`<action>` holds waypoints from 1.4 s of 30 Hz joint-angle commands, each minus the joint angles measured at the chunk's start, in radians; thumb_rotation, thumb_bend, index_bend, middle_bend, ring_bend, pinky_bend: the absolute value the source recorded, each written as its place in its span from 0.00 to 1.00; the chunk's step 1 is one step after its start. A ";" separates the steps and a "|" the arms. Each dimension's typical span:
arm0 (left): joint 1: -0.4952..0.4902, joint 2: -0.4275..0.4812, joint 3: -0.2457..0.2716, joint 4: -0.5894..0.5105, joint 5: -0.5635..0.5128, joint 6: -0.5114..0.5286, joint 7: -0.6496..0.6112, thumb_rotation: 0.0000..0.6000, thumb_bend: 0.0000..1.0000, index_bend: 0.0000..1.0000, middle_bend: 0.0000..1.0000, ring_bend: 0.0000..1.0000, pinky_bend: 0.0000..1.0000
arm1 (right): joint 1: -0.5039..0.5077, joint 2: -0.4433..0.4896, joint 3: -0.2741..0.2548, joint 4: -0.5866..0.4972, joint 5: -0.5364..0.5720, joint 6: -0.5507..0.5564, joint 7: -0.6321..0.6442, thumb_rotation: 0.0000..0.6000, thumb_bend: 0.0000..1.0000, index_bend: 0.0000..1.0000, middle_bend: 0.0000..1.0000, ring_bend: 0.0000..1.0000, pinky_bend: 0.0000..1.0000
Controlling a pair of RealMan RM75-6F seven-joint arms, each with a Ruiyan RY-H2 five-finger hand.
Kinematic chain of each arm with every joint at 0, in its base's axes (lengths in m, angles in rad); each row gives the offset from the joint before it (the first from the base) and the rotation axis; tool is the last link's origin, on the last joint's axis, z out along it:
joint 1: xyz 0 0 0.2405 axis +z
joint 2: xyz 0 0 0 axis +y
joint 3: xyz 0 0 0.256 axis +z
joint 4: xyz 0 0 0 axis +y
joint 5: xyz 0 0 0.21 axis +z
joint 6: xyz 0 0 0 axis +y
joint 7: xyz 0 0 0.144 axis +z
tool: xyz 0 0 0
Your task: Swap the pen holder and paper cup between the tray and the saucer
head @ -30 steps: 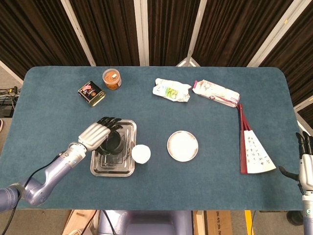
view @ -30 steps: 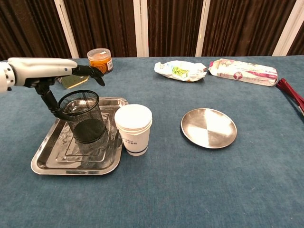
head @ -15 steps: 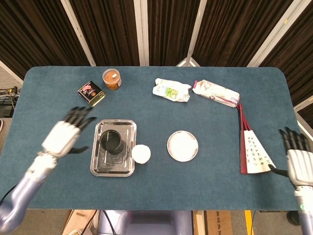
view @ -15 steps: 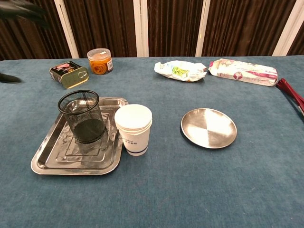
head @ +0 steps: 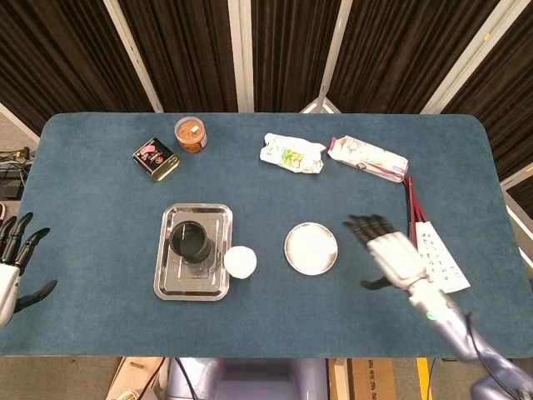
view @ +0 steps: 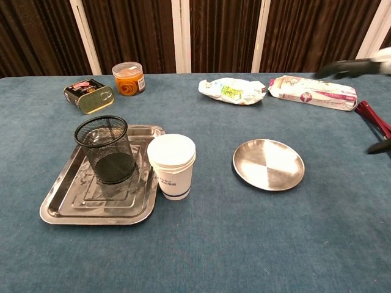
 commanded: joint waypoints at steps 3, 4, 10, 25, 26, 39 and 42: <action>0.022 -0.015 -0.002 0.034 -0.005 -0.004 -0.011 1.00 0.01 0.19 0.00 0.00 0.04 | 0.090 -0.109 -0.004 -0.034 0.063 -0.055 -0.101 1.00 0.00 0.00 0.00 0.00 0.00; 0.025 -0.018 -0.004 0.042 -0.012 -0.010 -0.014 1.00 0.01 0.19 0.00 0.00 0.04 | 0.103 -0.133 -0.006 -0.031 0.073 -0.058 -0.124 1.00 0.00 0.00 0.00 0.00 0.00; 0.030 -0.019 -0.021 0.056 -0.036 -0.041 -0.028 1.00 0.02 0.19 0.00 0.00 0.04 | 0.170 -0.255 0.011 -0.011 0.178 -0.053 -0.202 1.00 0.00 0.00 0.00 0.00 0.00; 0.042 -0.015 -0.064 0.065 -0.078 -0.083 -0.076 1.00 0.04 0.19 0.00 0.00 0.04 | 0.373 -0.510 0.065 0.152 0.436 -0.034 -0.359 1.00 0.00 0.00 0.00 0.00 0.00; 0.043 -0.015 -0.066 0.066 -0.081 -0.085 -0.079 1.00 0.05 0.19 0.00 0.00 0.04 | 0.384 -0.520 0.068 0.161 0.446 -0.035 -0.363 1.00 0.00 0.00 0.00 0.01 0.00; 0.056 -0.007 -0.095 0.069 -0.094 -0.094 -0.113 1.00 0.05 0.19 0.00 0.00 0.04 | 0.474 -0.614 0.050 0.237 0.523 0.017 -0.433 1.00 0.00 0.18 0.21 0.23 0.00; 0.060 -0.005 -0.100 0.068 -0.097 -0.095 -0.117 1.00 0.05 0.19 0.00 0.00 0.04 | 0.479 -0.628 0.042 0.251 0.517 0.030 -0.435 1.00 0.00 0.22 0.25 0.28 0.00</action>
